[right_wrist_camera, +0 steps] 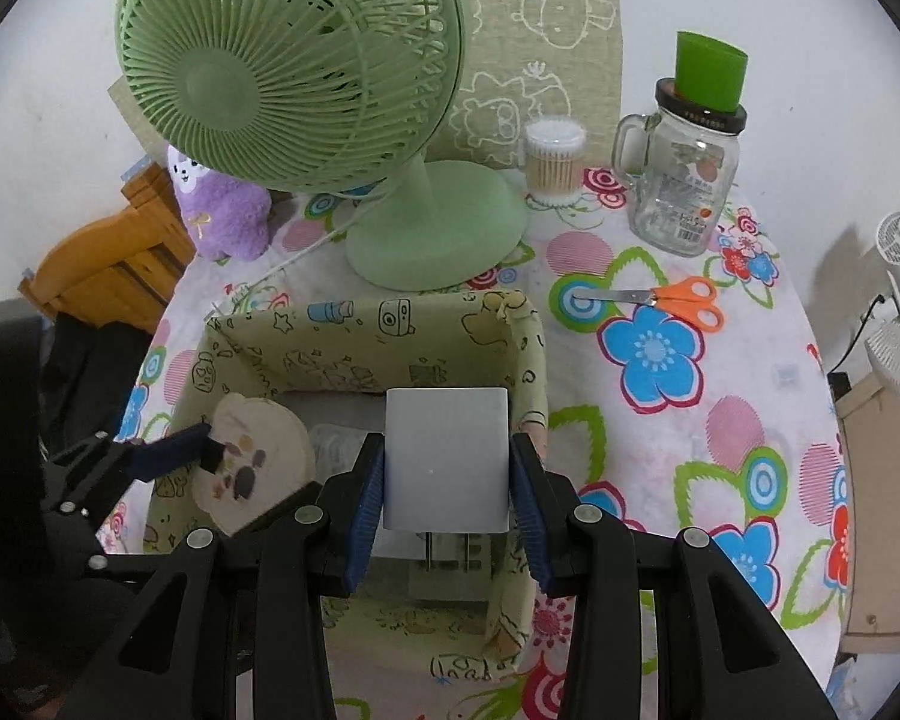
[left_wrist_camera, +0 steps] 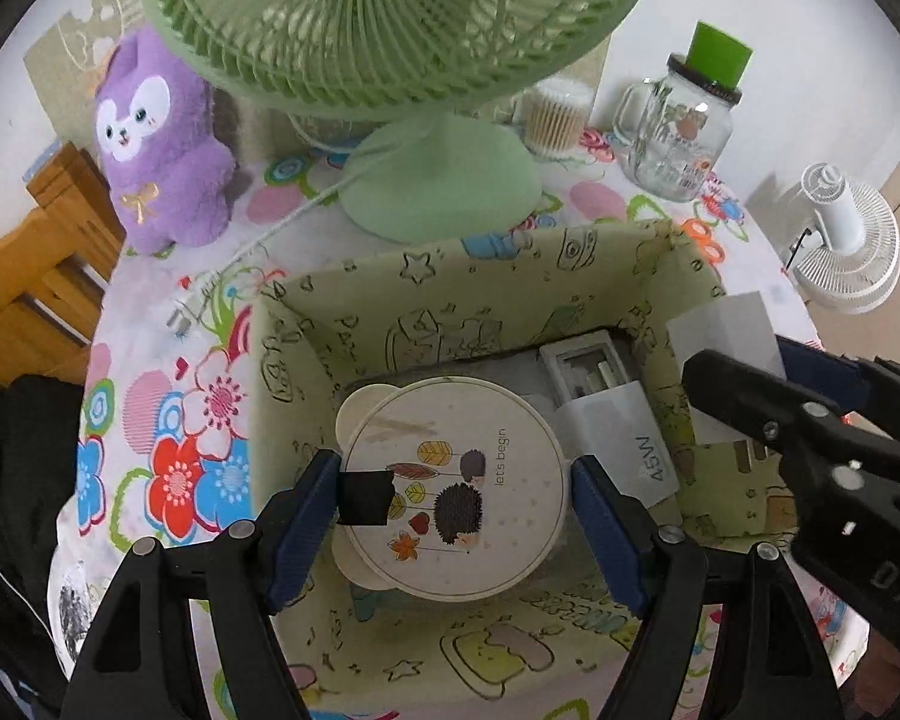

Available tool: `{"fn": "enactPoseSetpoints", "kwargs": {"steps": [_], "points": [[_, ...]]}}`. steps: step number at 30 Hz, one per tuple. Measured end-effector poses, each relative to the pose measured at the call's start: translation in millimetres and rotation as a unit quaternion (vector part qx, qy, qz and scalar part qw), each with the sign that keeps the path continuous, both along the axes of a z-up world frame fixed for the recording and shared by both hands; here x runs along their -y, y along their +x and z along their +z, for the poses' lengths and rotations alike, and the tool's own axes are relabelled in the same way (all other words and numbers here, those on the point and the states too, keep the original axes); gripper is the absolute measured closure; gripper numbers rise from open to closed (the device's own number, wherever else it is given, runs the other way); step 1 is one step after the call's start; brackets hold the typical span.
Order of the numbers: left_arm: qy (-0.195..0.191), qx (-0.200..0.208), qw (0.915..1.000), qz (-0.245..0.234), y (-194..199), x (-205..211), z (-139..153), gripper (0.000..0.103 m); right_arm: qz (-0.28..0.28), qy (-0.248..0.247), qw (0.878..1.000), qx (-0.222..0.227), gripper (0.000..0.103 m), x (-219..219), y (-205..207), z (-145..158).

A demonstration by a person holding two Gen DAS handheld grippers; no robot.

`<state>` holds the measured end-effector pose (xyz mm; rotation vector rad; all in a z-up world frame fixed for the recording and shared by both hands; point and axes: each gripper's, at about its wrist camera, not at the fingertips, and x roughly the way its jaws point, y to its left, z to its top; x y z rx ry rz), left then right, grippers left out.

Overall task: Organize rigid objects
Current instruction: 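Open the left tool to drop the coaster while the right tool releases the adapter into the box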

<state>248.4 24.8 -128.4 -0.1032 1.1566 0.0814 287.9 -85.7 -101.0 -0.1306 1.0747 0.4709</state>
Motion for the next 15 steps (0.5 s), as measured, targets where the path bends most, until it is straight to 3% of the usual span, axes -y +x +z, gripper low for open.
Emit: {"fn": "enactPoseSetpoints", "kwargs": {"steps": [4, 8, 12, 15], "points": [[-0.004, -0.013, 0.9999, 0.000, 2, 1, -5, 0.023, 0.001, 0.001, 1.000, -0.008, 0.060, -4, 4, -4], [-0.017, 0.000, 0.9998, -0.005, -1, 3, 4, 0.007, 0.003, 0.001, 1.000, -0.014, 0.060, -10, 7, -9], [0.018, 0.011, 0.9997, -0.016, -3, 7, 11, 0.003, 0.012, 0.005, 1.000, -0.021, 0.060, -21, 9, -13], [0.021, 0.007, 0.9996, -0.020, -3, 4, 12, 0.003, 0.028, 0.012, 0.999, -0.024, 0.060, -34, 9, -16]]}}
